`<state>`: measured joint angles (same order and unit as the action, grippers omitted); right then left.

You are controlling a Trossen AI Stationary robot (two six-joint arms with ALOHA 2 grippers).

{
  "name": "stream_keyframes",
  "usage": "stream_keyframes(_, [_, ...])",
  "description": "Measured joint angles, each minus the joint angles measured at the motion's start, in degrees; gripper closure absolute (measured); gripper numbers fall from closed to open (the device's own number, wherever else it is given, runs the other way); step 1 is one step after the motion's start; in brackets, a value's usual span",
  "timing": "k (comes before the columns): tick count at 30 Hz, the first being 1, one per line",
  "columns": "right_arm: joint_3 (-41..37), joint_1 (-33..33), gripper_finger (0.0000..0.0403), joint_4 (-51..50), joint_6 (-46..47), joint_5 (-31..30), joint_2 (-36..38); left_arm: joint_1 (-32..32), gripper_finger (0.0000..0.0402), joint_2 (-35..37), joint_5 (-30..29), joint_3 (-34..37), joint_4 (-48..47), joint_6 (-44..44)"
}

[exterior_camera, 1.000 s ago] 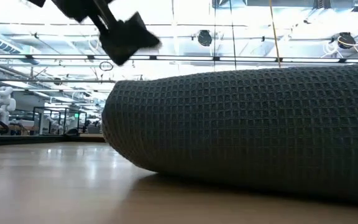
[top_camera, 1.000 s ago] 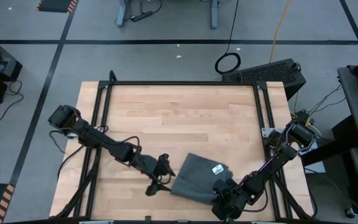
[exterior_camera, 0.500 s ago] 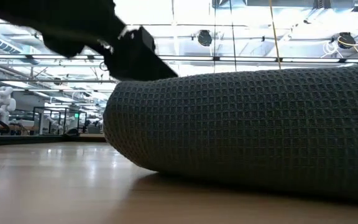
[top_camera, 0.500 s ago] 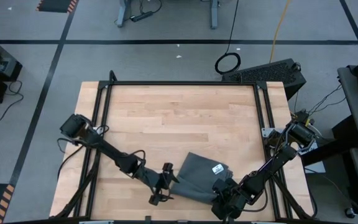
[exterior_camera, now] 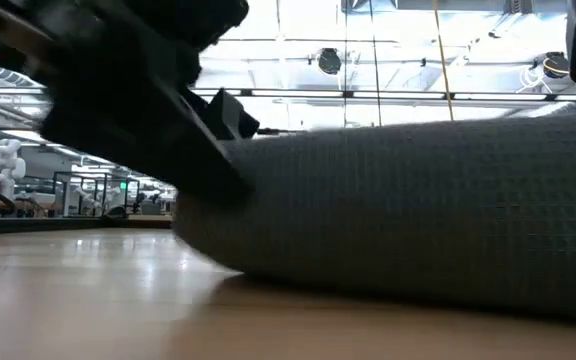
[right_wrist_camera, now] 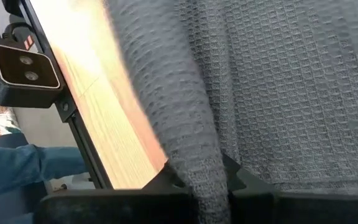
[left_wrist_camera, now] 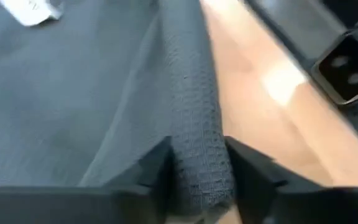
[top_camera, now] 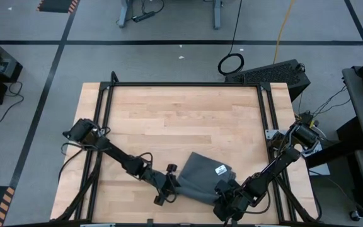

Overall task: Roll towel
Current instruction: Roll the gray towel on the center of table

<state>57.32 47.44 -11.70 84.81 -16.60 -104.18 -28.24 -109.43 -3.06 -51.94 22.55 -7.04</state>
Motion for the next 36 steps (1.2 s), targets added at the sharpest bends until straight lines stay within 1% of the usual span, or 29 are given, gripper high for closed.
stream_keyframes(1, [0.0, 0.0, 0.04, 0.0, -0.1, 0.0, 0.0, 0.4, 0.0286, 0.2, 0.0, 0.0, -1.2, -0.4])
stream_keyframes(3, [0.0, 0.0, 0.04, 0.5, -0.3, -0.1, 0.0, 1.1, 0.0348, 1.7, 0.6, 0.0, -5.8, -4.2])
stream_keyframes(4, [0.0, 0.0, 0.04, 1.0, -0.4, -0.1, 0.0, 1.6, 0.0373, 2.9, 2.1, 0.0, -7.7, -7.5])
stream_keyframes(5, [0.0, -0.1, 0.04, 1.4, -0.4, -0.1, 0.2, 1.9, 0.0383, 4.3, 4.1, 0.0, -9.5, -11.1])
stream_keyframes(7, [0.0, -0.3, 0.0399, 2.6, -1.0, -0.6, 0.6, 2.4, 0.0383, 7.4, 8.6, 0.0, -13.7, -17.3])
stream_keyframes(9, [0.1, -0.8, 0.0399, 4.8, -3.2, -0.7, 1.2, 2.4, 0.0383, 11.1, 12.3, 0.0, -17.4, -21.2])
stream_keyframes(11, [0.0, -1.6, 0.0399, 7.0, -7.1, -0.7, 1.6, 1.8, 0.0386, 15.2, 13.6, 0.0, -19.6, -25.0])
stream_keyframes(13, [0.2, -2.5, 0.0399, 9.7, -12.0, -0.4, 1.6, 1.0, 0.0388, 18.8, 13.5, 0.0, -21.8, -29.4])
stream_keyframes(15, [0.2, -3.6, 0.0399, 10.7, -16.2, 0.1, 1.6, 0.4, 0.0389, 20.5, 13.5, -0.1, -24.1, -34.8])
stream_keyframes(16, [0.2, -4.1, 0.0399, 10.7, -16.8, 0.4, 1.6, 0.0, 0.0389, 20.7, 13.5, -0.1, -25.6, -37.5])
stream_keyframes(18, [0.2, -5.3, 0.0399, 10.0, -17.0, 1.2, 1.6, -1.1, 0.0389, 20.4, 13.5, 0.0, -27.3, -41.5])
stream_keyframes(20, [0.1, -6.2, 0.0399, 9.9, -17.6, 2.4, 1.6, -1.7, 0.039, 18.7, 13.8, 0.0, -26.3, -43.4])
stream_keyframes(23, [0.1, -7.1, 0.0399, 10.1, -19.5, 7.7, 1.6, -1.5, 0.039, 14.8, 14.9, 0.1, -22.7, -45.2])
stream_keyframes(25, [0.0, -7.9, 0.0399, 9.9, -20.1, 12.1, 1.6, -0.8, 0.039, 12.0, 17.9, 0.0, -18.2, -46.3])
stream_keyframes(28, [0.0, -8.4, 0.0399, 10.5, -21.3, 16.2, 1.5, 0.3, 0.0388, 8.3, 22.7, 0.0, -16.1, -48.7])
stream_keyframes(33, [0.1, -8.5, 0.0399, 11.2, -24.7, 20.4, 1.0, 1.5, 0.0386, 5.6, 28.4, -0.1, -13.4, -51.8])
stream_keyframes(36, [0.1, -8.3, 0.0399, 11.0, -25.9, 20.5, -0.6, 2.4, 0.0386, 5.4, 28.3, 0.0, -13.7, -53.8])
